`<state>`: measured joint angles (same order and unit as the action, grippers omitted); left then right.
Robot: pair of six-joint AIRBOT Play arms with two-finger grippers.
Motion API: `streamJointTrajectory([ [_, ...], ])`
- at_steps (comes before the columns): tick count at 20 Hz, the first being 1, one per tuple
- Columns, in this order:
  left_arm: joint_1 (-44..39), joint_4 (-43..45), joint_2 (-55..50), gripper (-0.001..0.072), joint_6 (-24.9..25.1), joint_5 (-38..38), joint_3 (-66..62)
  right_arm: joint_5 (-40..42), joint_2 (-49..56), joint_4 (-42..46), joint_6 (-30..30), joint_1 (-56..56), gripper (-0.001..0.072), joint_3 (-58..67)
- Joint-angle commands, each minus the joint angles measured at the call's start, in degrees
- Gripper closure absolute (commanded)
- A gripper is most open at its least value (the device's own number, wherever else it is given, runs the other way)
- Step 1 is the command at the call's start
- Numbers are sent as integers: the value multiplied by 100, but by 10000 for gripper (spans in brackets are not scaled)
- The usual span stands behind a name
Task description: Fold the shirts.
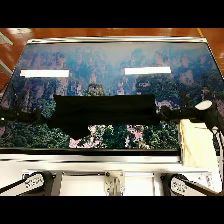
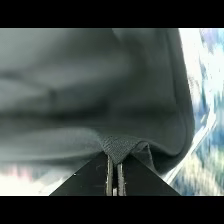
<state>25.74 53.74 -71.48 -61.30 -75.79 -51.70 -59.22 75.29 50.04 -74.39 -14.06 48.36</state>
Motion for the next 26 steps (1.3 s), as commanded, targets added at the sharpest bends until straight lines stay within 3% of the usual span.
streamJointTrajectory([
  [1, -435, -28, -590, 668, -212, 144, -1113, 365, 450, 614, -557, 479, 650, 992],
  [5, -990, -28, -1904, 667, -588, 138, -2527, 483, 1353, 951, -925, 822, 650, 1943],
  [9, -1001, -24, -2931, 667, -1038, 138, -3770, 527, 1943, 1202, -1209, 793, 650, 2570],
  [15, -992, -20, -3668, 667, -1257, 243, -4054, 553, 2579, 1191, -1209, 822, 649, 2675],
  [17, -992, 31, -3814, 666, -1613, 293, -4054, 575, 2621, 1113, -1189, 822, 622, 2675],
  [18, -992, 28, -3862, 649, -1808, 289, -4054, 605, 2610, 1029, -1086, 817, 477, 2675],
  [19, -992, 24, -3873, 480, -1853, 278, -4054, 647, 2588, 962, -925, 817, 241, 2680],
  [20, -992, 26, -3851, 246, -1851, 219, -4057, 612, 2516, 979, -761, 798, 161, 2682],
  [21, -968, 26, -3834, 138, -1849, 83, -4096, 579, 2413, 1062, -717, 767, 154, 2682],
  [22, -920, 35, -3829, 138, -1849, -118, -4186, 568, 2291, 1220, -721, 706, 140, 2680],
  [23, -859, 42, -3816, 138, -1849, -321, -4286, 566, 2184, 1342, -778, 634, 79, 2680],
  [26, -713, 39, -3663, 139, -1847, -776, -4520, 254, 2260, 929, -1047, 306, 52, 2680],
])
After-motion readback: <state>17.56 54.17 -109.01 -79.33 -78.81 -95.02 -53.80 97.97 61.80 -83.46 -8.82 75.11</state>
